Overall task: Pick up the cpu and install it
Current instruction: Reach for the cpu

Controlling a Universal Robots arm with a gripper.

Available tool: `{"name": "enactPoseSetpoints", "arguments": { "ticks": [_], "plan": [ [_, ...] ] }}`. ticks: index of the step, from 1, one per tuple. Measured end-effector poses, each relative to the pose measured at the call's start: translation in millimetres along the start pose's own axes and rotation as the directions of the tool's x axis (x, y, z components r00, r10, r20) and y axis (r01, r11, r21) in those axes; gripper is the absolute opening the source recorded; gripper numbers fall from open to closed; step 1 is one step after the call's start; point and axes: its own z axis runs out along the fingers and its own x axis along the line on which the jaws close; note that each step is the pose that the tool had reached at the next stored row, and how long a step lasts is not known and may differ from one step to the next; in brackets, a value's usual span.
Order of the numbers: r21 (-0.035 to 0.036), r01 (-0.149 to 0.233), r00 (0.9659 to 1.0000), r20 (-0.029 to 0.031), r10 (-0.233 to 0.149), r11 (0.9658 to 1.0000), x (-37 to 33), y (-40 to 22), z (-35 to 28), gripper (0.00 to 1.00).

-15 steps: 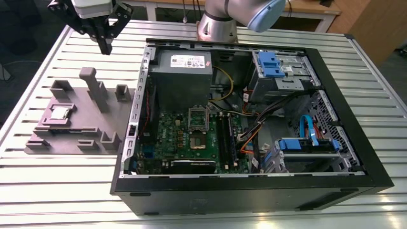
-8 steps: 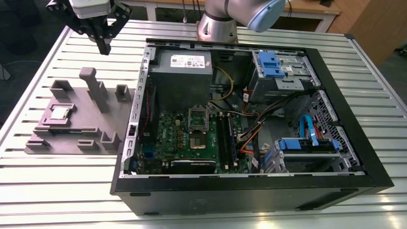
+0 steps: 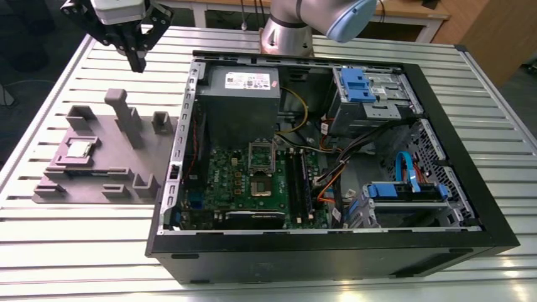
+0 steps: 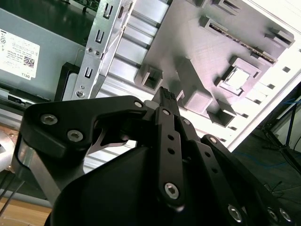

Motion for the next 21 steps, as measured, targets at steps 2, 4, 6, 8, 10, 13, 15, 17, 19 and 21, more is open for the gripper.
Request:
{"name": "enactPoseSetpoints", "arguments": {
  "ticks": [2, 4, 6, 8, 10, 13, 15, 17, 19, 21],
  "plan": [
    [0.0000, 0.000, 1.0000, -0.0001, 0.000, 1.0000, 1.9, -0.1, 0.0, 0.10],
    [0.0000, 0.000, 1.0000, 0.0000, 0.000, 1.0000, 3.7, -0.3, 0.1, 0.10],
    [0.0000, 0.000, 1.0000, -0.0001, 0.000, 1.0000, 5.1, -0.4, 0.1, 0.10],
    [0.0000, 0.000, 1.0000, 0.0000, 0.000, 1.0000, 6.4, -0.5, 0.1, 0.10],
    [-0.0001, 0.000, 1.0000, 0.0000, 0.000, 1.0000, 7.4, -0.6, 0.2, 0.10],
    [0.0000, 0.000, 1.0000, 0.0000, 0.000, 1.0000, 9.1, -0.7, 0.2, 0.10],
    [0.0001, 0.000, 1.0000, 0.0000, 0.000, 1.0000, 10.3, -0.8, 0.2, 0.10],
    [0.0000, 0.000, 1.0000, 0.0000, 0.000, 1.0000, 11.3, -0.9, 0.2, 0.10],
    [0.0000, 0.000, 1.0000, 0.0000, 0.000, 1.0000, 12.1, -0.9, 0.2, 0.10],
    [0.0000, 0.000, 1.0000, 0.0000, 0.000, 1.0000, 12.8, -1.0, 0.2, 0.10]
  ]
}}
